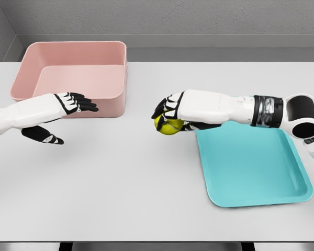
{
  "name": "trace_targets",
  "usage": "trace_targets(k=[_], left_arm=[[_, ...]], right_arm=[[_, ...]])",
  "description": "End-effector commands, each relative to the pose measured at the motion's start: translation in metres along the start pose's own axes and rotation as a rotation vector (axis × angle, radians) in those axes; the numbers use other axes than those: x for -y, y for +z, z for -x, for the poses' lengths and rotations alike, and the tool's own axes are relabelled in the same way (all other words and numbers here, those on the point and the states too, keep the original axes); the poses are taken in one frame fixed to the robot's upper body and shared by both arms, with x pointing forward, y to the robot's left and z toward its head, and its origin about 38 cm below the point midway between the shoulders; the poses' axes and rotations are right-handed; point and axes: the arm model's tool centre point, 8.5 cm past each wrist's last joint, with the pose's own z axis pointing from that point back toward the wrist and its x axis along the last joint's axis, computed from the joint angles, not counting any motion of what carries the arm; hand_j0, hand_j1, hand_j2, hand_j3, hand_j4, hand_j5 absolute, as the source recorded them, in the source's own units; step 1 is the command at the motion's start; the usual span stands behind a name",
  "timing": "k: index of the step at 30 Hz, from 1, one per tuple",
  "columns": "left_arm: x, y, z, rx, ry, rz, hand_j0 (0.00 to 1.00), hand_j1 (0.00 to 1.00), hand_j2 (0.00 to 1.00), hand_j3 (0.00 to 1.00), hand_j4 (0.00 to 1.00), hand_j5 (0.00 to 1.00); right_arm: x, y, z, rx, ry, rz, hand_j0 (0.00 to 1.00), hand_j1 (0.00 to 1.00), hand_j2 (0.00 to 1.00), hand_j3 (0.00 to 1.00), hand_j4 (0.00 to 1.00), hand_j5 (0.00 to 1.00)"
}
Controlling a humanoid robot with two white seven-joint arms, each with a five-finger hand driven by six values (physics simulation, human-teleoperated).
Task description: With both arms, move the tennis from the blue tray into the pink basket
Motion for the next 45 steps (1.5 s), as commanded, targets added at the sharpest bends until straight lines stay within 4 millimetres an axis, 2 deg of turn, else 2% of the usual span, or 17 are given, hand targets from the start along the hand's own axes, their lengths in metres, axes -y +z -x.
trace_targets(k=[1,5,11,14,15,23,25,26,27,33,35,37,38,40,41,43,45], left_arm=[[-0.001,0.001,0.0,0.0,0.007,-0.005,1.0,1.0,1.0,1.0,1.0,1.0],[-0.001,0.002,0.001,-0.003,0.006,-0.002,1.0,1.0,1.0,1.0,1.0,1.0],[-0.001,0.001,0.0,0.0,0.006,-0.003,1.0,1.0,1.0,1.0,1.0,1.0],[-0.002,0.002,0.0,-0.002,0.004,-0.001,1.0,1.0,1.0,1.0,1.0,1.0],[-0.002,0.002,0.0,-0.002,0.004,-0.001,1.0,1.0,1.0,1.0,1.0,1.0],[-0.001,0.001,-0.001,0.0,0.005,0.001,1.0,1.0,1.0,1.0,1.0,1.0],[-0.001,0.001,-0.001,0.0,0.005,0.001,1.0,1.0,1.0,1.0,1.0,1.0],[-0.001,0.001,-0.001,0.0,0.005,0.001,1.0,1.0,1.0,1.0,1.0,1.0],[-0.001,0.001,-0.001,0.0,0.005,0.001,1.0,1.0,1.0,1.0,1.0,1.0],[-0.002,0.0,-0.001,0.004,0.003,-0.002,1.0,1.0,1.0,1.0,1.0,1.0],[-0.001,-0.001,-0.001,0.006,0.008,-0.003,1.0,1.0,1.0,1.0,1.0,1.0],[0.001,-0.003,-0.001,0.011,0.013,-0.003,1.0,1.0,1.0,1.0,1.0,1.0],[0.002,-0.004,-0.002,0.014,0.016,-0.002,1.0,1.0,1.0,1.0,1.0,1.0],[0.003,-0.012,-0.004,0.033,0.031,-0.018,1.0,1.0,1.0,1.0,1.0,1.0],[0.003,-0.014,-0.004,0.037,0.032,-0.02,1.0,1.0,1.0,1.0,1.0,1.0],[0.004,-0.019,-0.005,0.046,0.039,-0.029,1.0,1.0,1.0,1.0,1.0,1.0],[-0.002,-0.025,-0.004,0.054,0.037,-0.052,1.0,1.0,1.0,1.0,1.0,1.0]], right_arm=[[0.0,-0.01,-0.003,0.024,-0.013,0.015,0.59,0.59,0.59,0.59,0.59,0.59],[-0.003,-0.03,-0.006,0.059,-0.029,0.024,0.59,0.59,0.59,0.59,0.59,0.59],[-0.013,-0.035,-0.005,0.063,-0.049,0.004,0.61,0.61,0.61,0.61,0.61,0.61],[-0.022,-0.037,-0.005,0.065,-0.064,-0.02,0.62,0.62,0.62,0.62,0.62,0.62],[-0.031,-0.039,-0.004,0.064,-0.081,-0.045,0.63,0.63,0.63,0.63,0.63,0.63],[-0.035,-0.046,-0.005,0.077,-0.089,-0.059,0.65,0.65,0.65,0.65,0.65,0.65],[-0.035,-0.049,-0.006,0.082,-0.092,-0.052,0.71,0.71,0.71,0.71,0.71,0.71],[-0.034,-0.048,-0.003,0.072,-0.095,-0.044,0.89,0.89,0.89,0.89,0.89,0.89],[-0.032,-0.047,-0.002,0.071,-0.091,-0.039,0.98,0.98,0.98,0.98,0.98,0.98],[-0.03,-0.044,-0.001,0.062,-0.088,-0.029,1.0,1.0,1.0,1.0,1.0,1.0],[-0.028,-0.035,0.003,0.042,-0.082,-0.036,1.0,1.0,1.0,1.0,1.0,1.0],[-0.021,-0.008,0.014,-0.021,-0.063,-0.037,1.0,1.0,1.0,1.0,1.0,1.0],[-0.014,0.009,0.018,-0.053,-0.048,-0.038,1.0,1.0,1.0,1.0,1.0,1.0],[0.001,0.056,0.024,-0.136,-0.027,-0.031,1.0,1.0,1.0,1.0,1.0,1.0],[0.014,0.093,0.028,-0.213,0.002,-0.045,1.0,1.0,1.0,1.0,1.0,1.0],[0.019,0.14,0.031,-0.316,0.007,-0.098,1.0,1.0,1.0,1.0,1.0,1.0],[0.018,0.159,0.03,-0.36,0.005,-0.114,1.0,1.0,1.0,1.0,1.0,1.0]])
